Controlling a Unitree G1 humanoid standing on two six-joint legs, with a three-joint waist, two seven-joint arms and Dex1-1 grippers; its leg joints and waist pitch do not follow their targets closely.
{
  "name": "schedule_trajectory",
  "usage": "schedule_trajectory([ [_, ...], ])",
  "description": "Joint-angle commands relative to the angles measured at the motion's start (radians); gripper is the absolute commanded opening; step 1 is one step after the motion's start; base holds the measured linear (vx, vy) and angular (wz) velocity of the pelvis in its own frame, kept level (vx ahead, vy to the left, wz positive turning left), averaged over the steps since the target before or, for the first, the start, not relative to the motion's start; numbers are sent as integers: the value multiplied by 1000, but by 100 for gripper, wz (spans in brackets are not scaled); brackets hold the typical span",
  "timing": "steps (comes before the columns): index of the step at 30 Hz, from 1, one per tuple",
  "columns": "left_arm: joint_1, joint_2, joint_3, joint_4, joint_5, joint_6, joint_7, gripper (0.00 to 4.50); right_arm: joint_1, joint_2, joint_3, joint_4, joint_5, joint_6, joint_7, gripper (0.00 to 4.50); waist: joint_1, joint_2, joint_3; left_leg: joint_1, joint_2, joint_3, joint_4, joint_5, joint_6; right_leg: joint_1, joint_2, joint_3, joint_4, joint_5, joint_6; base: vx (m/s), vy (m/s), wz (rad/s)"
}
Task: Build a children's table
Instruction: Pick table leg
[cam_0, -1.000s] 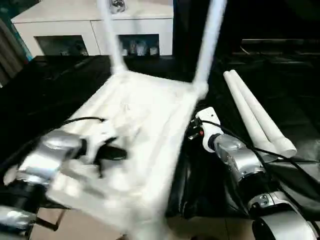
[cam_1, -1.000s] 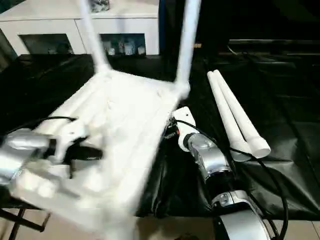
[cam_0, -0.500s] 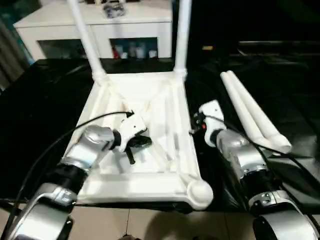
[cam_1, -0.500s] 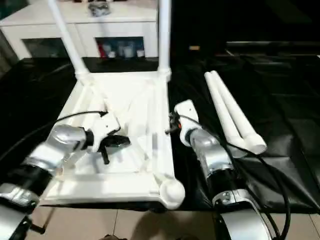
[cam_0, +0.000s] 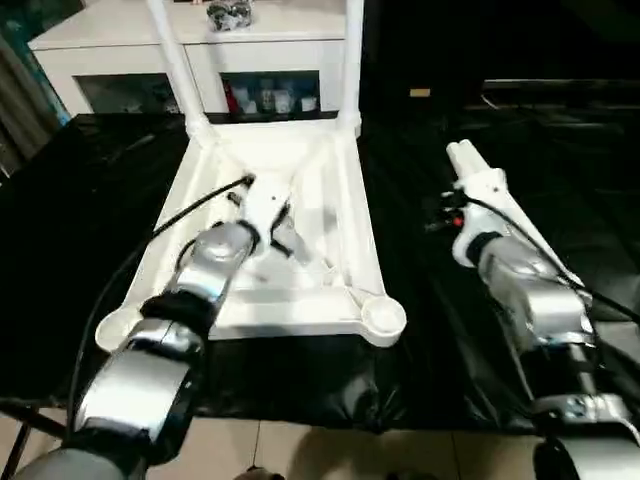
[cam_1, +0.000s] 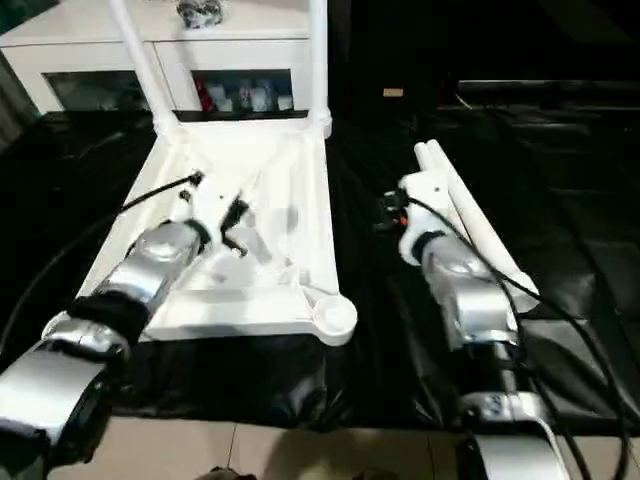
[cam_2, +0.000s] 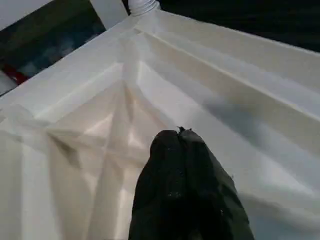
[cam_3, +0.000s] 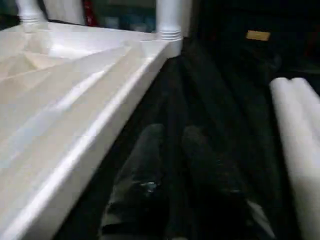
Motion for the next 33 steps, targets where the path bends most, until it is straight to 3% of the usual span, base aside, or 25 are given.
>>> schedule_trajectory([
  [1,-16,-2,13,20,0,-25,11,0,13,-5,-10,-33,3,26,-2,108,5,-6,-89,8,32,-25,-52,-88,108,64,-47,30,-51,-26,-251,56,7,-1],
  [3,-21,-7,27,22,-11,-39,8,0,17,-11,-15,-44,1,38,-10,129,5,-6,-92,7,31,-25,-48,-53,127,66,-46,30,-43,37,-268,0,0,0],
  [5,-23,-13,54,6,-42,-100,-14,0,31,-36,-24,-84,-11,78,-30,146,10,-6,-95,6,30,-24,-40,-9,169,63,-48,28,-38,102,-287,0,0,0],
  [7,7,-18,78,-88,-101,-127,-96,0,43,-64,-48,-130,-9,129,-47,167,16,-8,-91,4,34,-22,-41,-13,182,62,-49,27,-39,73,-293,0,0,0],
  [8,28,-18,72,-143,-114,-128,-132,0,43,-72,-56,-137,-9,135,-50,174,19,-15,-87,6,39,-21,-45,-42,175,61,-51,27,-43,16,-295,0,0,0],
  [10,49,-18,63,-192,-121,-132,-162,0,42,-81,-63,-142,-9,143,-53,190,23,-12,-81,12,42,-18,-48,-100,152,54,-50,28,-53,-86,-281,0,0,0],
  [11,89,-14,40,-282,-127,-119,-200,0,35,-93,-77,-135,-10,161,-66,200,24,-11,-78,15,48,-20,-55,-130,129,56,-53,30,-55,-132,-273,0,0,0],
  [12,107,-13,33,-321,-142,-101,-234,20,31,-99,-80,-130,-17,161,-74,205,22,-14,-74,13,48,-19,-58,-143,120,54,-52,30,-60,-160,-267,0,0,0],
  [13,150,-6,13,-419,-179,-39,-311,33,19,-108,-95,-115,-15,190,-89,210,20,-13,-72,18,43,-15,-58,-178,98,49,-48,31,-67,-211,-251,0,0,0],
  [14,151,-5,13,-421,-180,-38,-312,41,19,-108,-95,-115,-15,191,-89,218,19,-16,-72,16,45,-17,-61,-182,82,54,-52,33,-64,-231,-243,0,0,0],
  [15,196,14,-16,-521,-206,27,-376,41,6,-121,-107,-95,-15,214,-98,229,20,-14,-71,19,45,-16,-62,-191,69,51,-51,34,-66,-256,-230,0,0,0],
  [17,220,25,-29,-568,-219,47,-412,61,1,-129,-111,-89,-11,236,-100,248,17,-14,-69,17,41,-15,-63,-195,58,47,-47,35,-69,-275,-215,0,0,0],
  [18,236,34,-37,-601,-230,64,-434,61,-2,-135,-112,-85,-8,252,-101,248,17,-13,-70,22,42,-15,-63,-202,52,46,-48,35,-70,-281,-212,0,0,0],
  [19,236,34,-37,-601,-230,64,-434,77,-2,-135,-112,-85,-8,252,-101,254,15,-14,-70,17,42,-16,-64,-196,51,48,-49,36,-70,-279,-209,0,0,0],
  [20,268,52,-50,-676,-259,107,-472,81,-10,-144,-113,-80,-4,298,-98,261,14,-16,-68,19,39,-14,-64,-209,43,46,-47,36,-74,-301,-200,0,0,0],
  [21,297,67,-61,-749,-284,157,-501,81,-20,-150,-116,-71,-2,340,-102,261,13,-15,-69,17,42,-17,-66,-198,42,50,-49,36,-69,-293,-202,0,0,0],
  [24,320,81,-73,-806,-298,191,-525,95,-29,-152,-123,-59,9,352,-99,285,9,-13,-69,19,41,-15,-64,-194,37,46,-45,36,-68,-275,-208,0,0,0],
  [26,355,101,-90,-915,-326,281,-562,117,-48,-162,-118,-28,5,364,-95,304,6,-13,-71,17,41,-16,-64,-185,35,49,-46,36,-64,-259,-209,0,0,0],
  [33,385,145,-122,-1043,-347,392,-603,160,-108,-179,-100,94,-4,437,-81,348,0,-17,-70,16,38,-14,-61,-173,36,51,-44,35,-64,-265,-219,0,0,0],
])
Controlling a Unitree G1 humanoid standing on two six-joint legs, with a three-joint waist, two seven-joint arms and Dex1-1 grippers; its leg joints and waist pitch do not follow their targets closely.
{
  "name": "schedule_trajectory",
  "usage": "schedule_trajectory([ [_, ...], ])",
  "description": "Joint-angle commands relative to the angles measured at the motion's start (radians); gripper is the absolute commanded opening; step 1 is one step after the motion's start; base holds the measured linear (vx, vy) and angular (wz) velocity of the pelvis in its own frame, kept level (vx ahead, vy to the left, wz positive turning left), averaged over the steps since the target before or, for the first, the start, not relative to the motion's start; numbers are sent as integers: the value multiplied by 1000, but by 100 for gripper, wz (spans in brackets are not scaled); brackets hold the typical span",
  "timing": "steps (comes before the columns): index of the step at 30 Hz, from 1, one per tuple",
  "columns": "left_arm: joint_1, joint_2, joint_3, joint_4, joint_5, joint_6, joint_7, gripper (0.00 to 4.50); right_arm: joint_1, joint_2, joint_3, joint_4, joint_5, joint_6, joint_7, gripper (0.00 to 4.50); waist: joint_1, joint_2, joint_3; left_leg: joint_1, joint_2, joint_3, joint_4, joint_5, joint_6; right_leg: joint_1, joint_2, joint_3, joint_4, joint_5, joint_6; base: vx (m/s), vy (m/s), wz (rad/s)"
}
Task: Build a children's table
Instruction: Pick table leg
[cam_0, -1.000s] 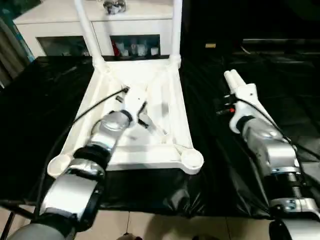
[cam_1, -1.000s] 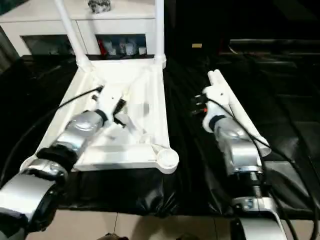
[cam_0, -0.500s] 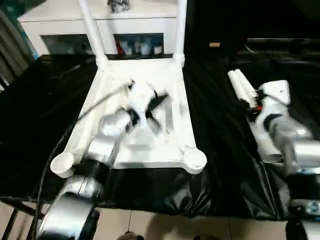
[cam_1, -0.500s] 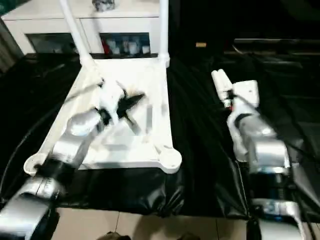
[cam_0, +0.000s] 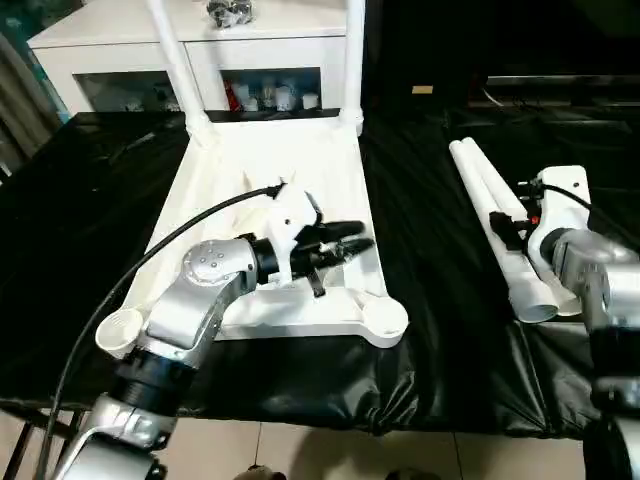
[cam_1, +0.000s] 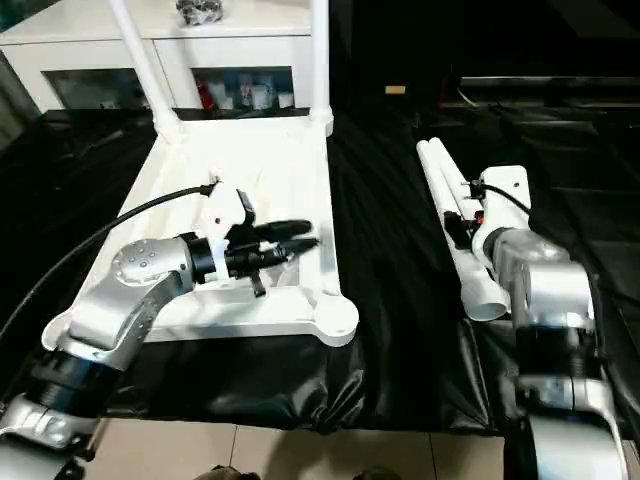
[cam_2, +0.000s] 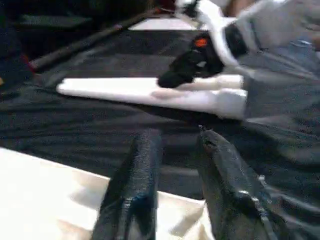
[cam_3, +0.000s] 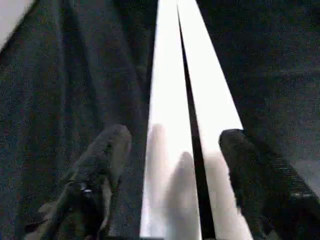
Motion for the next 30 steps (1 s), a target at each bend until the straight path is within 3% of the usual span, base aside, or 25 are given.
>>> schedule_trajectory([
  [1,6,16,-6,-43,3,38,0,166,-31,-6,13,47,6,61,16,359,1,-22,-69,18,36,-17,-62,-172,34,55,-42,33,-68,-268,-215,0,0,0],
  [2,6,16,-5,-46,1,46,2,194,-34,-3,8,54,17,65,27,367,2,-21,-69,18,35,-17,-61,-167,36,55,-41,33,-69,-267,-215,0,0,0],
  [20,15,42,-16,-149,-34,172,-26,194,-78,-2,23,155,71,209,121,367,11,-21,-72,18,37,-15,-57,-140,37,56,-39,31,-63,-240,-225,0,0,0],
  [30,16,76,-46,-184,-40,230,-70,204,-86,-2,31,206,60,200,132,278,11,-21,-70,18,36,-17,-57,-156,26,56,-41,31,-64,-274,-218,0,0,0],
])
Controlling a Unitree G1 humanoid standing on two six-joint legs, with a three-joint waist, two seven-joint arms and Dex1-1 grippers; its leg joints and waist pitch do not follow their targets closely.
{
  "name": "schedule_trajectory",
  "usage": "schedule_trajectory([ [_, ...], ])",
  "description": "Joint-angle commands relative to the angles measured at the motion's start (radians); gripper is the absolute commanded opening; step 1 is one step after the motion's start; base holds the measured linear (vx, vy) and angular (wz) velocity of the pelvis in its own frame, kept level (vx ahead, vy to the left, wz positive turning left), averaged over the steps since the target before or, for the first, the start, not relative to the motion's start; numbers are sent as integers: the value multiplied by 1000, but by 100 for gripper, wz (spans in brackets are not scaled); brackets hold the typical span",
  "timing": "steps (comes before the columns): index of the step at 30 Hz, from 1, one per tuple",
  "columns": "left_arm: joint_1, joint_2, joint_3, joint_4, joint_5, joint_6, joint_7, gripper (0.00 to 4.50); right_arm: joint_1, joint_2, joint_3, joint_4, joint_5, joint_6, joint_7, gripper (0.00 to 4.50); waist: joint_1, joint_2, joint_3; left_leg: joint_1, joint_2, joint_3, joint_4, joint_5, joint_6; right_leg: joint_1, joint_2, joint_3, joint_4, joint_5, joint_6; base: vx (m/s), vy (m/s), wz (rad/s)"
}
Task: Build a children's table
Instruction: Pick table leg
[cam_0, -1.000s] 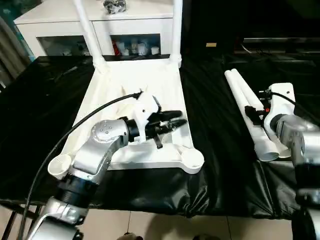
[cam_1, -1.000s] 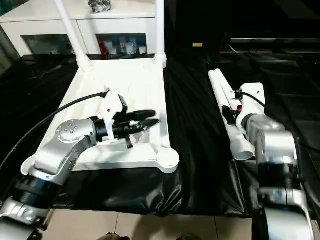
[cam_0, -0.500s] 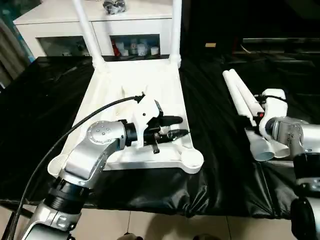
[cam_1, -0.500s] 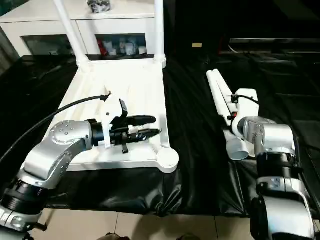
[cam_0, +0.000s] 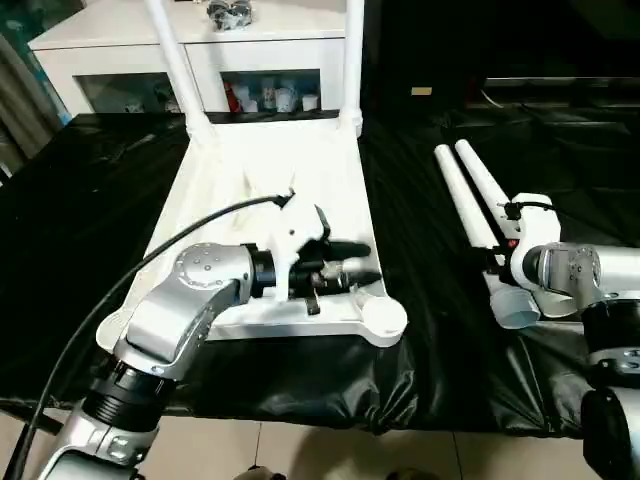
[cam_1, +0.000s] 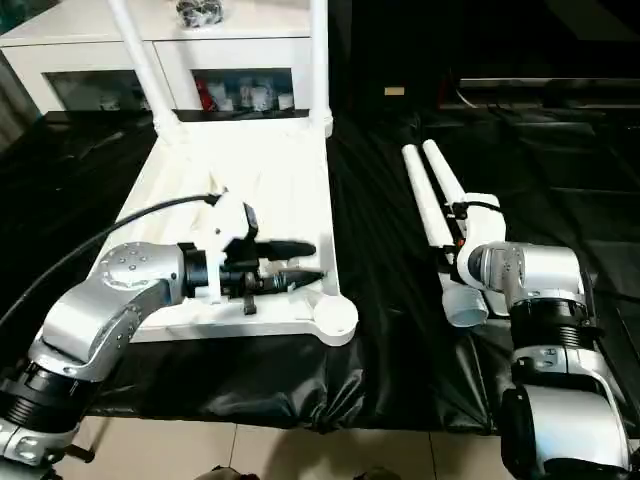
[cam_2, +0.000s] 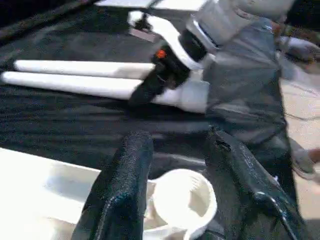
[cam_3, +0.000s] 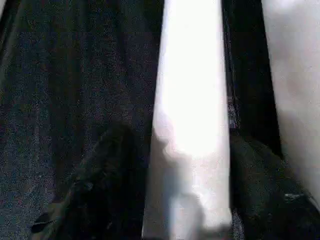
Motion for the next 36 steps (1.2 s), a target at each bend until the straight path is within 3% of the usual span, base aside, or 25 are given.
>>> schedule_trajectory([
  [1,0,25,-13,-26,2,21,-30,204,-6,0,10,31,-5,0,-5,265,4,-20,-70,16,35,-16,-59,-162,24,54,-40,31,-68,-282,-216,0,0,0],
  [9,-4,49,-36,-28,11,34,-45,242,-13,0,13,68,-17,-38,-13,216,1,-18,-68,20,34,-18,-61,-195,8,52,-40,30,-72,-315,-204,0,0,0],
  [10,-6,49,-38,-27,11,37,-44,277,-14,1,11,74,-15,-45,-9,195,1,-17,-68,20,34,-18,-61,-197,7,52,-40,30,-72,-315,-205,0,0,0],
  [11,-7,49,-39,-26,12,37,-43,284,-14,2,7,74,-10,-45,-6,190,1,-17,-68,20,34,-18,-62,-203,6,52,-40,30,-72,-317,-206,0,0,0],
  [14,-7,45,-34,-23,13,36,-40,283,-14,5,-1,76,-5,-52,-5,186,-1,-17,-67,21,34,-19,-62,-213,4,52,-40,30,-74,-327,-203,0,0,0],
  [21,-16,29,-10,0,1,38,-14,363,-14,12,-42,58,31,-77,8,183,-2,-18,-68,19,33,-19,-62,-213,5,54,-40,29,-73,-318,-204,0,0,0],
  [25,-54,-45,58,68,-6,29,92,380,-16,29,-105,-5,108,-69,49,183,-1,-17,-70,19,32,-18,-59,-200,17,56,-40,29,-74,-305,-208,0,0,0],
  [28,-101,-127,125,121,-41,48,184,409,-3,61,-164,-91,198,-111,117,183,3,-20,-75,17,32,-17,-55,-172,35,60,-39,29,-70,-261,-213,0,0,0],
  [29,-101,-127,125,121,-41,48,184,409,-3,61,-164,-91,198,-111,117,183,2,-20,-74,12,32,-19,-57,-162,42,63,-39,28,-68,-248,-215,0,0,0],
  [30,-138,-214,183,157,-96,108,270,416,48,99,-176,-234,280,-196,220,183,6,-20,-74,14,33,-13,-54,-158,57,61,-40,29,-69,-232,-214,0,0,0],
  [31,-151,-243,203,169,-115,132,300,425,68,112,-177,-287,309,-224,257,183,9,-21,-75,15,34,-14,-51,-159,66,60,-43,30,-69,-221,-219,0,0,0],
  [33,-178,-315,248,202,-171,187,360,446,114,135,-170,-403,378,-223,331,183,14,-24,-77,9,35,-18,-53,-122,100,64,-42,27,-67,-192,-229,0,0,0],
  [35,-187,-340,263,214,-189,203,377,450,128,141,-167,-438,400,-213,351,183,21,-24,-80,9,37,-21,-52,-89,118,65,-41,26,-62,-170,-238,0,0,0],
  [36,-203,-375,290,235,-223,222,402,450,147,148,-159,-482,429,-194,379,182,22,-22,-77,10,33,-16,-50,-98,123,60,-38,26,-70,-190,-237,0,0,0],
])
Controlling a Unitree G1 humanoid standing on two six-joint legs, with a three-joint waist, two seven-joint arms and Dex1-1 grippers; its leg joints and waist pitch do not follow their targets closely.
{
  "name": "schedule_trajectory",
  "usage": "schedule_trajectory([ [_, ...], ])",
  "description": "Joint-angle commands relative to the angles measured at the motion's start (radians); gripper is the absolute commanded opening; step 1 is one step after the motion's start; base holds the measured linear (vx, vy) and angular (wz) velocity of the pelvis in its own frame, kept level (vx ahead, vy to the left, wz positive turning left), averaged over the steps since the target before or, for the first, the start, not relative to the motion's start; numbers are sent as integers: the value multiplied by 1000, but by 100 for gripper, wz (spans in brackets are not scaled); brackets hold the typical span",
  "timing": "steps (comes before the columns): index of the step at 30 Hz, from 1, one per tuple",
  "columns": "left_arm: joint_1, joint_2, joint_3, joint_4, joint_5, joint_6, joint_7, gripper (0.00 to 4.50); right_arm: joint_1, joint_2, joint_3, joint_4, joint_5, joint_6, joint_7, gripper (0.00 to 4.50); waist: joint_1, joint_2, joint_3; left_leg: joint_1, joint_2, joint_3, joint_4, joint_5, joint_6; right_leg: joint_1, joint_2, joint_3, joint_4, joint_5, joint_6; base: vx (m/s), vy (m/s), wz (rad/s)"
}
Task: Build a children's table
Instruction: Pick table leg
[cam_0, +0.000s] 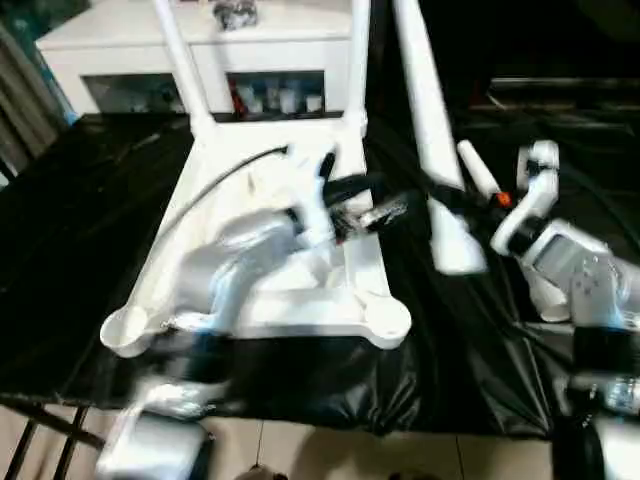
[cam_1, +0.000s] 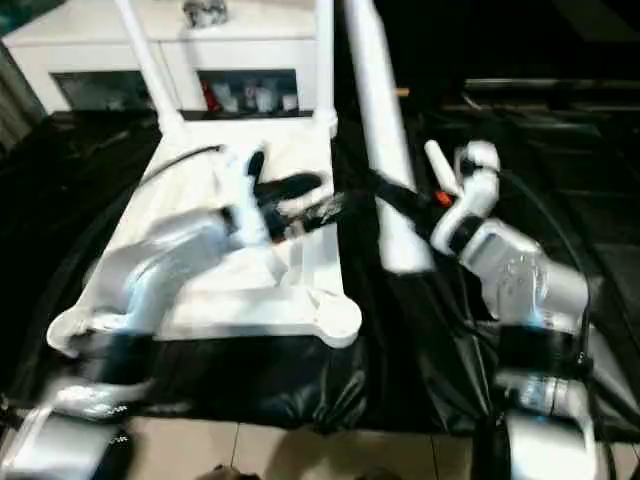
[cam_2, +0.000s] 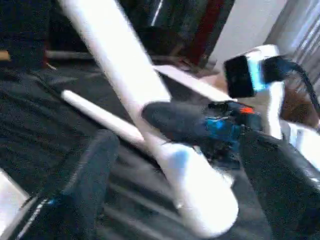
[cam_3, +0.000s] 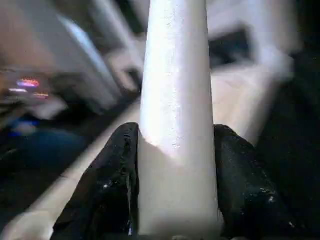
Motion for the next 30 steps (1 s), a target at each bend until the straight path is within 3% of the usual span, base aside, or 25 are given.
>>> schedule_trajectory([
  [1,-26,-22,55,35,-48,36,49,450,24,7,6,-73,54,20,45,182,8,-23,-76,13,34,-17,-53,-107,114,58,-41,27,-69,-206,-235,0,0,0],
  [2,-48,-60,94,63,-85,52,78,450,45,14,16,-113,81,37,68,182,8,-19,-74,13,31,-15,-55,-125,106,56,-39,27,-76,-247,-221,0,0,0],
  [4,-69,-96,131,79,-127,66,96,450,66,18,31,-148,98,48,84,182,10,-23,-74,13,33,-18,-58,-133,94,57,-42,25,-82,-277,-207,0,0,0],
  [5,-74,-103,138,80,-140,68,95,450,72,17,38,-156,100,49,86,182,11,-20,-74,15,33,-19,-58,-142,88,56,-42,24,-81,-290,-205,0,0,0],
  [10,-91,-142,192,52,-224,109,126,450,97,9,67,-181,96,32,91,182,10,-26,-69,11,31,-21,-61,-159,73,55,-42,24,-89,-347,-169,0,0,0],
  [16,-90,-147,197,41,-214,125,161,450,105,3,102,-200,69,22,68,182,9,-27,-70,8,33,-23,-63,-136,70,56,-43,25,-87,-332,-154,0,0,0],
  [20,-116,-168,217,84,-151,48,315,411,98,18,154,-217,21,-3,27,182,7,-26,-70,7,33,-24,-63,-136,68,57,-41,25,-86,-309,-154,0,0,0],
  [25,-127,-189,240,109,-134,9,380,363,82,44,172,-219,-4,-26,-26,182,6,-24,-71,9,32,-24,-64,-142,60,55,-41,24,-89,-325,-142,0,0,0],
  [26,-132,-193,249,117,-126,-10,403,353,77,51,177,-217,-11,-32,-41,182,8,-20,-72,10,33,-25,-64,-136,59,54,-41,25,-87,-310,-146,0,0,0],
  [30,-139,-197,261,126,-131,-35,436,316,68,67,189,-215,-22,-45,-71,182,7,-23,-72,8,33,-25,-64,-135,63,55,-42,25,-84,-282,-158,0,0,0],
])
